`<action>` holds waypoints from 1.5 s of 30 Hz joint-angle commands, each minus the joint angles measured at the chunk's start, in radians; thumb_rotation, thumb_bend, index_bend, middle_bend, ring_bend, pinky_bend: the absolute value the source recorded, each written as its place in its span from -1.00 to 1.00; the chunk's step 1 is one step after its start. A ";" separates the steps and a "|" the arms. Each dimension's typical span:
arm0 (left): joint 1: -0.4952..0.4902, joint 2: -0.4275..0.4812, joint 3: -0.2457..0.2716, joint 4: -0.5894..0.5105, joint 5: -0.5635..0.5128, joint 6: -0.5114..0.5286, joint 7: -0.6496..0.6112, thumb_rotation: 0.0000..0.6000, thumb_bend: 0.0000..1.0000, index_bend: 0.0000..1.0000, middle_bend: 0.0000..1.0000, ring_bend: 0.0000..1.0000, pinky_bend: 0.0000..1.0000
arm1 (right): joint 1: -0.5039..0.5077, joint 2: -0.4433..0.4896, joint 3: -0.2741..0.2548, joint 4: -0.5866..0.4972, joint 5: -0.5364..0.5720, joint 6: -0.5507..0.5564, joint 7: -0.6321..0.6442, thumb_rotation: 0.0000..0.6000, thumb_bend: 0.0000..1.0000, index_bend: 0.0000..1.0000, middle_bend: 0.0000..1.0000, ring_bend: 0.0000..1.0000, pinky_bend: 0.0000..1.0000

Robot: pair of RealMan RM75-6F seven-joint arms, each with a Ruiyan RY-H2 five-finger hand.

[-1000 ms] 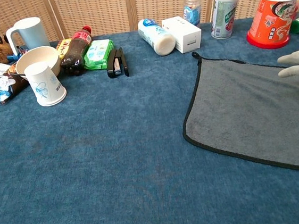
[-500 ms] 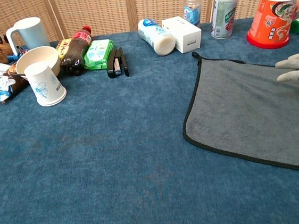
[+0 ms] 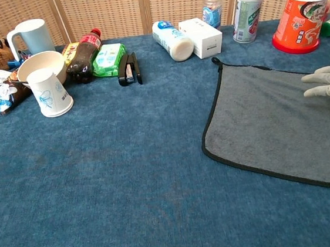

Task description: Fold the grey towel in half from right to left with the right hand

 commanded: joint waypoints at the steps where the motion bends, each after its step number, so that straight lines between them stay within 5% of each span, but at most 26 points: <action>1: 0.000 0.000 0.000 -0.001 -0.001 0.000 0.002 1.00 -0.60 -0.98 -1.00 -1.00 -0.97 | 0.001 -0.008 -0.003 0.008 0.005 -0.003 0.006 1.00 -1.00 -0.77 -0.95 -0.97 -0.40; 20: -0.001 -0.001 0.000 -0.004 -0.006 -0.005 0.006 1.00 -0.61 -0.98 -1.00 -1.00 -0.97 | 0.008 -0.053 0.004 0.047 0.054 -0.014 0.058 1.00 -0.99 -0.53 -0.91 -0.93 -0.38; 34: -0.001 0.000 0.001 -0.001 -0.006 -0.006 0.002 1.00 -0.61 -0.98 -1.00 -1.00 -0.97 | 0.001 -0.092 0.014 0.077 0.084 -0.003 0.088 1.00 -0.67 -0.35 -0.84 -0.86 -0.32; 45: -0.002 0.000 0.003 0.000 -0.001 -0.007 0.001 1.00 -0.60 -0.98 -1.00 -1.00 -0.97 | -0.008 -0.110 0.005 0.102 0.077 0.051 0.133 1.00 -0.55 -0.01 -0.70 -0.76 -0.26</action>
